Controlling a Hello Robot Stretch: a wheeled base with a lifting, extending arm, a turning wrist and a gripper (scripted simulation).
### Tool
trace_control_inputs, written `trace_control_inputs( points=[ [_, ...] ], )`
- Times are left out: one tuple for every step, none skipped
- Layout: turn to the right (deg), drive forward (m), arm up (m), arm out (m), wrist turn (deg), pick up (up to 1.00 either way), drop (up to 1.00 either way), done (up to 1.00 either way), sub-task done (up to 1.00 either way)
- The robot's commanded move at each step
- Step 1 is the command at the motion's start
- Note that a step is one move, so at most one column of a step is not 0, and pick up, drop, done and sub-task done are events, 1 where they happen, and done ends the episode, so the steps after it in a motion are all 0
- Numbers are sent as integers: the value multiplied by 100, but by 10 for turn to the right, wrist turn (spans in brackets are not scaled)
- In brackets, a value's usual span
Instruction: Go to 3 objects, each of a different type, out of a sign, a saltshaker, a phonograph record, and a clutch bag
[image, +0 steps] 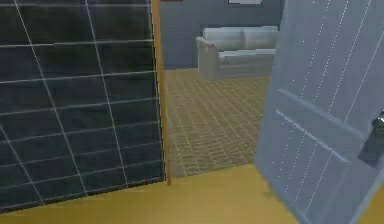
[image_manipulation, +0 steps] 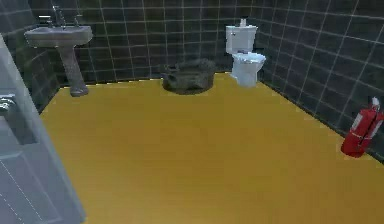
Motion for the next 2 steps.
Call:
trace_control_inputs(
  points=[
    [0, 100, 0, 0, 0, 0, 0, 0, 0],
    [120, 0, 0, 0, 0, 0, 0, 0, 0]
  ],
)
